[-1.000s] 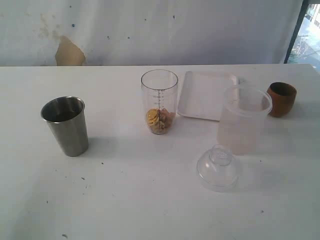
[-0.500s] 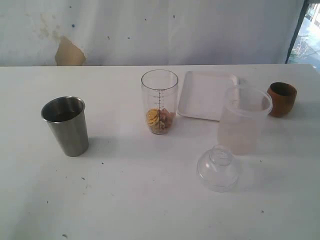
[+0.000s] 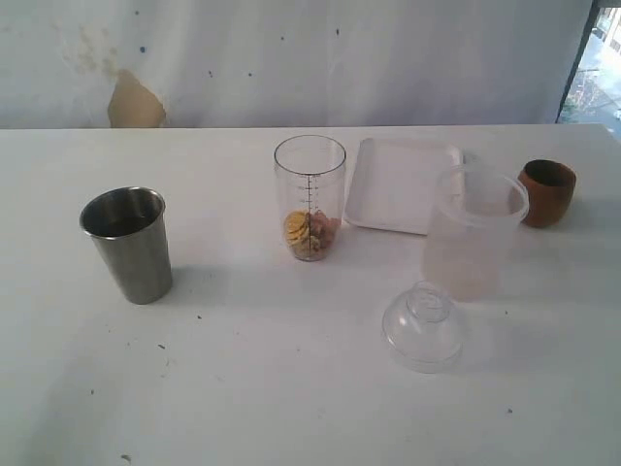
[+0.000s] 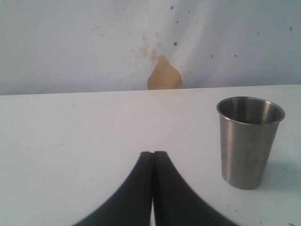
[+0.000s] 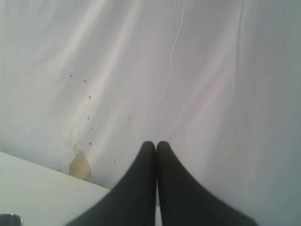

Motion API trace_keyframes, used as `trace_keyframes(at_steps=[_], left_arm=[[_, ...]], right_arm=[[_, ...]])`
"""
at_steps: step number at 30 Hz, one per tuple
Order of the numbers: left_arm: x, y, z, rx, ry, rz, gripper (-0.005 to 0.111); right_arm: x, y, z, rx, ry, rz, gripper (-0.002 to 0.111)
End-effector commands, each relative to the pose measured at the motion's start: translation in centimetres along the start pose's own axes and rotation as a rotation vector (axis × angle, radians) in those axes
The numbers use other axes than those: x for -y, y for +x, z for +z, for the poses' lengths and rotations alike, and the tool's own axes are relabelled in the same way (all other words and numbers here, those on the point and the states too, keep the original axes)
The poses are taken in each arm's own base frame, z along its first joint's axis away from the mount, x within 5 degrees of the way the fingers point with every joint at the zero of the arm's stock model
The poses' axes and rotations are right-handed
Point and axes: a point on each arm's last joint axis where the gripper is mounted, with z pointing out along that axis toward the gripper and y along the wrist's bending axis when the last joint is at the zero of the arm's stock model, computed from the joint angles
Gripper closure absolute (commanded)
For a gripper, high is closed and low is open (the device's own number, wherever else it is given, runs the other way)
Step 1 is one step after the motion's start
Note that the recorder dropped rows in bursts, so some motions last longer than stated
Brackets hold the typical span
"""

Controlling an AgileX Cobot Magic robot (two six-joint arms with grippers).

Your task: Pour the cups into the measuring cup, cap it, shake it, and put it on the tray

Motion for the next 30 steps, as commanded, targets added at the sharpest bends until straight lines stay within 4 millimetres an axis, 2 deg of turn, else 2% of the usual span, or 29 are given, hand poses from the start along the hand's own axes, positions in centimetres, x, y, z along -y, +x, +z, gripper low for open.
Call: trace_keyframes(at_steps=[1,6,9,16,18,21,24,27,28,29,30], left_arm=[[0.0,0.1,0.0,0.008,0.005,-0.004,0.107],[0.0,0.1,0.0,0.008,0.005,-0.004,0.107],[0.0,0.1,0.0,0.008,0.005,-0.004,0.107],[0.0,0.1,0.0,0.008,0.005,-0.004,0.107],[0.0,0.1,0.0,0.008,0.005,-0.004,0.107],[0.0,0.1,0.0,0.008,0.005,-0.004,0.107],[0.0,0.1,0.0,0.008,0.005,-0.004,0.107],[0.0,0.1,0.0,0.008,0.005,-0.004,0.107],[0.0,0.1,0.0,0.008,0.005,-0.004,0.107],[0.0,0.1,0.0,0.008,0.005,-0.004,0.107],[0.0,0.1,0.0,0.008,0.005,-0.004,0.107]], right_arm=[[-0.1,0.2,-0.1,0.002,-0.002,0.011,0.108],[0.0,1.5,0.1,-0.031,-0.003,0.038,0.108],[-0.3,2.3,-0.4,-0.015,0.004,0.148,0.108],[-0.9,1.6,-2.5,0.341,-0.047,0.663,0.108],[-0.4,1.7,-3.2,0.476,-0.05,0.828,0.108],[0.2,2.7,-4.5,0.633,-0.03,0.981,0.108],[0.1,3.5,-5.9,0.762,-0.024,0.914,0.108],[-0.6,4.1,-6.7,0.826,-0.004,0.641,0.108],[-0.9,5.2,-6.9,0.808,0.05,0.475,0.108],[-1.1,5.9,-7.1,0.789,0.083,0.417,0.108],[-1.4,7.5,-7.6,0.749,0.14,0.338,0.108]])
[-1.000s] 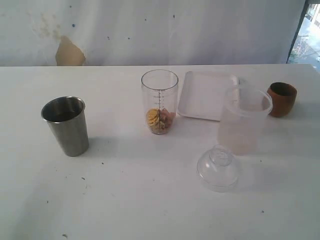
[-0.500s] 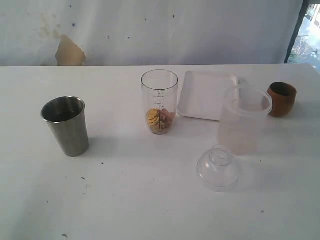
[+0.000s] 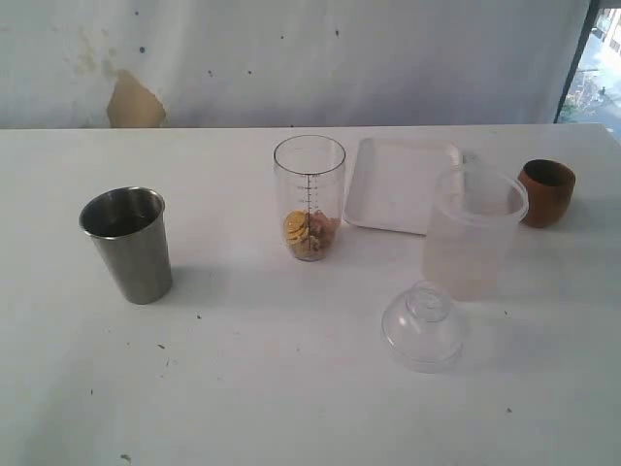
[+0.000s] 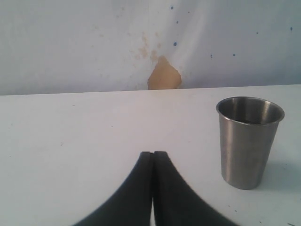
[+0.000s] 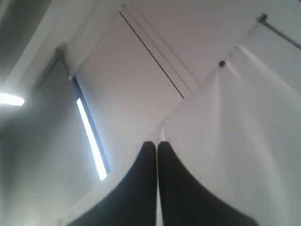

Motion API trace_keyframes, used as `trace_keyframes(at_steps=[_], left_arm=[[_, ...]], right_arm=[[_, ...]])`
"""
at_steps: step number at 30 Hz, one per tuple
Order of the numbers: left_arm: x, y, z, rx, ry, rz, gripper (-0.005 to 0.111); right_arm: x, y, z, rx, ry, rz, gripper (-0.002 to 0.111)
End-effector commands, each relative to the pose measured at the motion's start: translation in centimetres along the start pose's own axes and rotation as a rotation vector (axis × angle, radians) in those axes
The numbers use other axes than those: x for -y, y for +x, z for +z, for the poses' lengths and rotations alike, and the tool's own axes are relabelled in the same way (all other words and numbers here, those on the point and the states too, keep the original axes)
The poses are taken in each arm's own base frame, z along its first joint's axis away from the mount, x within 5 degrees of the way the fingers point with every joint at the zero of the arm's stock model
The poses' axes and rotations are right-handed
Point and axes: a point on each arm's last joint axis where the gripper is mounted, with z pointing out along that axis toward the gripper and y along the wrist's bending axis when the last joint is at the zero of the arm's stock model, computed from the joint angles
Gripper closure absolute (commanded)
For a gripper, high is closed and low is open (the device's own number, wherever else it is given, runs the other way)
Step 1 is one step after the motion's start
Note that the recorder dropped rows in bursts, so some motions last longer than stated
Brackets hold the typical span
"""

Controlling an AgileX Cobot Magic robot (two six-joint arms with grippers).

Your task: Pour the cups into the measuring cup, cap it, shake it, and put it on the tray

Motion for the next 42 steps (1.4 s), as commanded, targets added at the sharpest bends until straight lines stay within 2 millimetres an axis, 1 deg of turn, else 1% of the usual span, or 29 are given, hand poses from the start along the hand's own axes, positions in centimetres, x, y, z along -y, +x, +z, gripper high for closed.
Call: trace_keyframes(at_steps=[1,2,3,4,6,7,8,10,12,14,19,23,26,29,42], left_arm=[[0.0,0.1,0.0,0.008,0.005,-0.004,0.107],[0.0,0.1,0.0,0.008,0.005,-0.004,0.107],[0.0,0.1,0.0,0.008,0.005,-0.004,0.107],[0.0,0.1,0.0,0.008,0.005,-0.004,0.107],[0.0,0.1,0.0,0.008,0.005,-0.004,0.107],[0.0,0.1,0.0,0.008,0.005,-0.004,0.107],[0.0,0.1,0.0,0.008,0.005,-0.004,0.107],[0.0,0.1,0.0,0.008,0.005,-0.004,0.107],[0.0,0.1,0.0,0.008,0.005,-0.004,0.107],[0.0,0.1,0.0,0.008,0.005,-0.004,0.107],[0.0,0.1,0.0,0.008,0.005,-0.004,0.107],[0.0,0.1,0.0,0.008,0.005,-0.004,0.107],[0.0,0.1,0.0,0.008,0.005,-0.004,0.107],[0.0,0.1,0.0,0.008,0.005,-0.004,0.107],[0.0,0.1,0.0,0.008,0.005,-0.004,0.107]], right_arm=[[0.9,1.5,-3.8,-0.021,0.028,-0.358,0.108],[1.6,2.0,-5.5,-0.027,0.074,-0.421,0.108],[2.0,2.3,-6.5,-0.031,0.097,-0.453,0.108],[2.9,3.0,-8.2,-0.041,0.147,-0.498,0.108],[4.1,3.8,-9.9,-0.075,0.219,-0.552,0.108],[4.6,4.0,-10.2,-0.125,0.268,-0.595,0.108],[5.4,4.6,-10.7,-0.226,0.34,-0.636,0.108],[6.5,5.6,-11.4,-0.429,0.41,-0.772,0.108],[7.0,6.1,-11.9,-0.551,0.412,-0.886,0.108],[7.2,6.6,-12.3,-0.643,0.395,-0.935,0.108],[7.8,7.3,-13.2,-0.786,0.423,-0.914,0.108],[8.4,8.1,-14.5,-0.962,0.488,-0.866,0.108],[8.6,8.3,-15.0,-1.011,0.531,-0.81,0.108],[8.7,8.5,-15.5,-1.064,0.555,-0.789,0.108],[8.8,8.6,-15.6,-1.072,0.575,-0.761,0.108]])
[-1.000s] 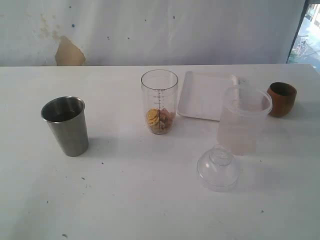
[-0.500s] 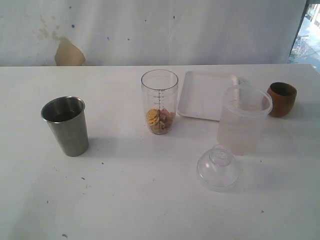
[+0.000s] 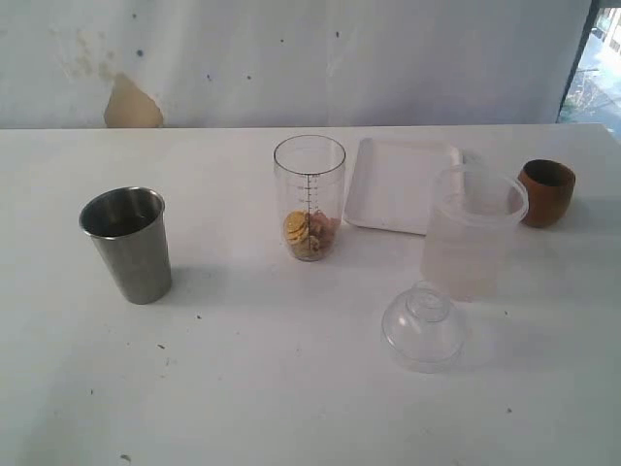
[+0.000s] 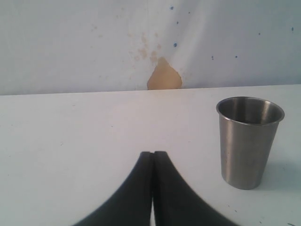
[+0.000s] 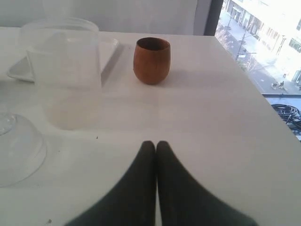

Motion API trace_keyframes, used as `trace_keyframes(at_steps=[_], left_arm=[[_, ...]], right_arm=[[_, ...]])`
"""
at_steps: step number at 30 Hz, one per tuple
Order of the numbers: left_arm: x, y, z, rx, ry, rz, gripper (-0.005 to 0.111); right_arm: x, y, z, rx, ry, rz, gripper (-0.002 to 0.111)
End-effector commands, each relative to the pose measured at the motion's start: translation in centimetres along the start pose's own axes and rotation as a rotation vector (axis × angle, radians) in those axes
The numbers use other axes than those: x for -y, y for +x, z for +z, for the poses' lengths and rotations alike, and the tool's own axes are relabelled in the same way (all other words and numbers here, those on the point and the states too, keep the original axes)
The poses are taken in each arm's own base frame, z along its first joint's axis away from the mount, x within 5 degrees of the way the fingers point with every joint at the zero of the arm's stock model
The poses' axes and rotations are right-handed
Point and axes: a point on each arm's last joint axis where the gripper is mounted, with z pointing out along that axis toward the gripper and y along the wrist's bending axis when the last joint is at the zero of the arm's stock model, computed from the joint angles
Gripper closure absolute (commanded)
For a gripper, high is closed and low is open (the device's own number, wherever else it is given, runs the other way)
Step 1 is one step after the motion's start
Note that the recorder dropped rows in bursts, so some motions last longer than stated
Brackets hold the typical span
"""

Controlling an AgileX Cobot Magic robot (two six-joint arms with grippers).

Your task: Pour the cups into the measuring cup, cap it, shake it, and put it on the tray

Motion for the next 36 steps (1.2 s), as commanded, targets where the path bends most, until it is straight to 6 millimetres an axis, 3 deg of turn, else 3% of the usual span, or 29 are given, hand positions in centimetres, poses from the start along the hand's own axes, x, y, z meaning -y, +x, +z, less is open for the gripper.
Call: trace_keyframes(at_steps=[1,22,26,31,34,36], left_arm=[[0.0,0.1,0.0,0.008,0.005,-0.004,0.107],[0.0,0.0,0.0,0.013,-0.004,0.098,0.107],[0.0,-1.0,-0.1,0.13,-0.006,0.109,0.107],[0.1,-3.5,-0.8,0.413,0.03,-0.098,0.107],[0.1,-3.6,-0.8,0.419,0.082,-0.335,0.107],[0.1,-3.0,-0.6,0.352,0.074,-0.356,0.107]], right_arm=[[0.0,0.1,0.0,0.004,-0.004,0.006,0.108],[0.0,0.1,0.0,0.001,-0.005,0.006,0.108],[0.0,0.1,0.0,0.001,-0.005,0.006,0.108],[0.0,0.1,0.0,0.001,-0.005,0.006,0.108],[0.0,0.1,0.0,0.001,-0.005,0.006,0.108],[0.0,0.1,0.0,0.001,-0.005,0.006,0.108]])
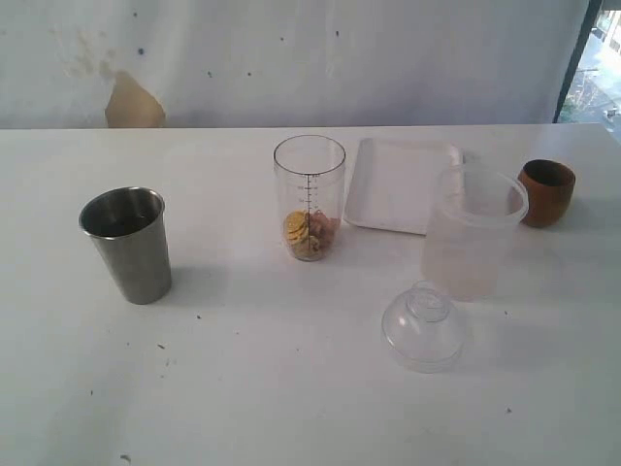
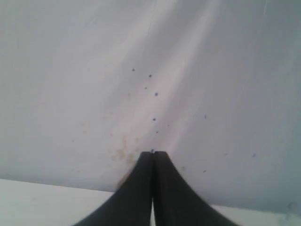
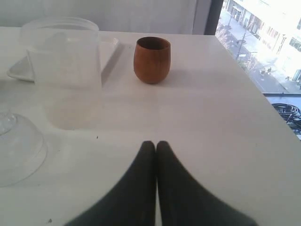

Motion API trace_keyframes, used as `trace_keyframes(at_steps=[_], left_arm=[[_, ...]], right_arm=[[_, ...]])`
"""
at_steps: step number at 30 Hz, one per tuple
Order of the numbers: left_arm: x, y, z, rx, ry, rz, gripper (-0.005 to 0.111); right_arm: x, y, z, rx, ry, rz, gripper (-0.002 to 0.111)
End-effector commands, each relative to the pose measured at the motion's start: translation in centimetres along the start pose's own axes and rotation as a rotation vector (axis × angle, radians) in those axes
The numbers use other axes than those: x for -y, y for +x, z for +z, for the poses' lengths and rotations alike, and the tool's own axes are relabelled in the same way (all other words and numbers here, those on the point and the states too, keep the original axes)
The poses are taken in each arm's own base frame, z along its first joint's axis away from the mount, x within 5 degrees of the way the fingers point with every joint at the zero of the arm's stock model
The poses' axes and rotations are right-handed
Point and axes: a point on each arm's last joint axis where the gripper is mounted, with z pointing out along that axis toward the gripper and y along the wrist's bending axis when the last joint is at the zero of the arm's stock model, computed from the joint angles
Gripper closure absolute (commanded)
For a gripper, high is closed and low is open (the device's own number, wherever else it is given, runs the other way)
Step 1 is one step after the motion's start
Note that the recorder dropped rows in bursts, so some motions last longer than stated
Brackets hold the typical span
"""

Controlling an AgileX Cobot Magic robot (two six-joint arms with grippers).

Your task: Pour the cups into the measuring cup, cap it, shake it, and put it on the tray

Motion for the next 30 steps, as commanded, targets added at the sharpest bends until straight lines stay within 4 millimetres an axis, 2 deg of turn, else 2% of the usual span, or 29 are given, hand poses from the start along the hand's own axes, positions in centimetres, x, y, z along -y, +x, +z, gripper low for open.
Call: trace_keyframes(at_steps=[1,6,9,12,15,18,21,30], left_arm=[[-0.1,0.7,-0.1,-0.06,-0.013,-0.149,0.107],[0.0,0.5,-0.1,-0.042,-0.001,-0.119,0.107],[0.2,-0.1,0.2,0.017,0.024,-0.197,0.107],[0.3,-0.2,0.8,0.025,0.039,-0.182,0.099],[0.8,-1.4,2.2,0.025,0.072,-0.125,0.079],[1.7,-2.6,3.7,0.039,0.153,-0.039,0.041],[2.3,-2.5,5.2,-0.047,0.205,-0.014,0.002],[2.6,0.9,7.2,-0.283,0.287,0.083,0.002]], right_arm=[[0.0,0.1,0.0,0.003,-0.004,0.004,0.108],[0.0,0.1,0.0,0.003,-0.004,0.004,0.108],[0.0,0.1,0.0,0.003,-0.004,0.004,0.108],[0.0,0.1,0.0,0.003,-0.004,0.004,0.108],[0.0,0.1,0.0,0.003,-0.004,0.004,0.108],[0.0,0.1,0.0,0.003,-0.005,0.006,0.108],[0.0,0.1,0.0,0.003,-0.005,0.006,0.108],[0.0,0.1,0.0,0.003,-0.005,0.006,0.108]])
